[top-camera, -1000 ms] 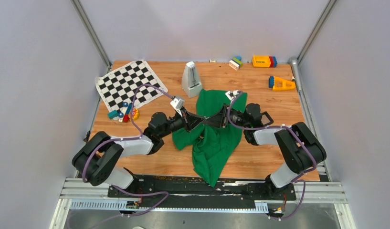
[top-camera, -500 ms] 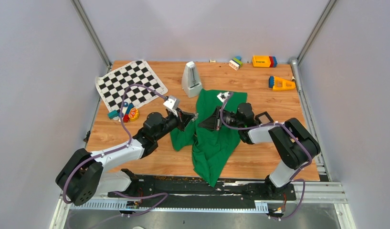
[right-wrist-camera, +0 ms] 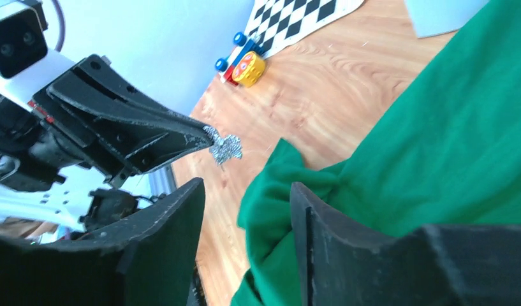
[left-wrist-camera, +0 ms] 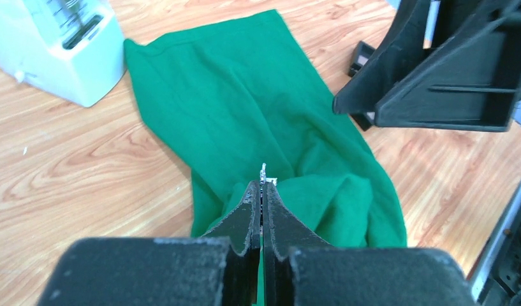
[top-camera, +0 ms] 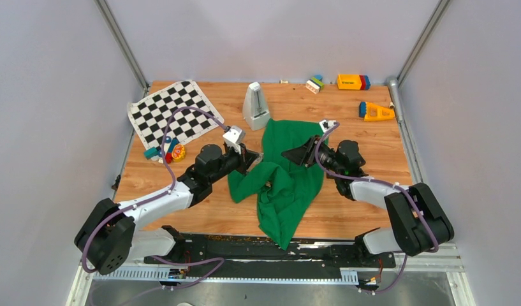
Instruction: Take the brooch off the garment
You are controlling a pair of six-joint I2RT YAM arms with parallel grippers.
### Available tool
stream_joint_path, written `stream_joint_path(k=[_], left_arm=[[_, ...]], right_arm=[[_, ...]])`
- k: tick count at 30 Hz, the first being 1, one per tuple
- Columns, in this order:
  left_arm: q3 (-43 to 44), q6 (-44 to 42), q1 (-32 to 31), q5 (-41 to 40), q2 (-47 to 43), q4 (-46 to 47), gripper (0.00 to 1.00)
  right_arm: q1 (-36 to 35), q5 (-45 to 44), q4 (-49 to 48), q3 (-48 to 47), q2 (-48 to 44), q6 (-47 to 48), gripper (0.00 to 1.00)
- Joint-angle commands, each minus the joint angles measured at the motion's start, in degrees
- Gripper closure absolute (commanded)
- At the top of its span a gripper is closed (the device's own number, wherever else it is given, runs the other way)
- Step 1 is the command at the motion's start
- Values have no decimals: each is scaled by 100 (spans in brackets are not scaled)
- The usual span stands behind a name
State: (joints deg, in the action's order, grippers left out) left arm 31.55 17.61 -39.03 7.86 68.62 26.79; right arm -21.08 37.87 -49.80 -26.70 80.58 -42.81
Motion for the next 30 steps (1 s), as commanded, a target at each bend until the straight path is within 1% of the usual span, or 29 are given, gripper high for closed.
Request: stream_joint_path(k=[1, 3, 8, 11, 13, 14, 16, 18, 19, 21, 23, 24, 25, 26, 27, 30], left_arm=[[160, 151, -4, -530, 14, -170, 100], [131, 333, 15, -623, -21, -119, 100], [22, 769, 202, -131, -64, 215, 100], [-11, 849, 275, 78, -117, 270, 100], [-98, 808, 282, 312, -195, 470, 100], [-141, 780, 288, 422, -228, 712, 100], [-214, 806, 290, 834, -359, 1046, 100], [-230, 896, 301, 1265, -519, 1338, 100], [-198, 952, 328, 1529, -631, 1472, 100], [-159, 1260, 363, 1874, -844, 1692, 100], [-147, 1605, 375, 1865, -1139, 1706, 100], [-87, 1795, 377, 1774, -1232, 1606, 100], [-21, 1876, 382, 1529, -1436, 1067, 100], [113, 2069, 385, 1236, -1539, 745, 100], [123, 2202, 386, 1157, -1706, 489, 100], [-123, 3258, 382, 1108, -1862, 940, 100]], right_arm=[[-26, -677, 456, -32, -102, 309, 37], [-33, -377, 357, -99, -18, 355, 25], [-111, -292, 464, -205, -85, 486, 13], [-396, -715, 988, -331, -408, 940, 7], [-655, -1164, 1417, -439, -696, 1291, 3], [-782, -1392, 1583, -483, -828, 1455, 0], [-914, -1733, 1707, -475, -1063, 1563, 0], [-920, -1916, 1635, -386, -1250, 1395, 0], [-908, -1947, 1564, -317, -1330, 1318, 0], [-906, -1773, 1088, -110, -1427, 1310, 0], [-915, -1636, 543, 131, -1538, 1257, 0], [-916, -1513, 418, 182, -1617, 1281, 0], [-920, -1382, 359, 198, -1687, 1322, 0], [-933, -1239, 331, 206, -1756, 1396, 0], [-970, -1062, 307, 219, -1848, 1517, 0], [-1150, -593, 504, 184, -2128, 2113, 0]])
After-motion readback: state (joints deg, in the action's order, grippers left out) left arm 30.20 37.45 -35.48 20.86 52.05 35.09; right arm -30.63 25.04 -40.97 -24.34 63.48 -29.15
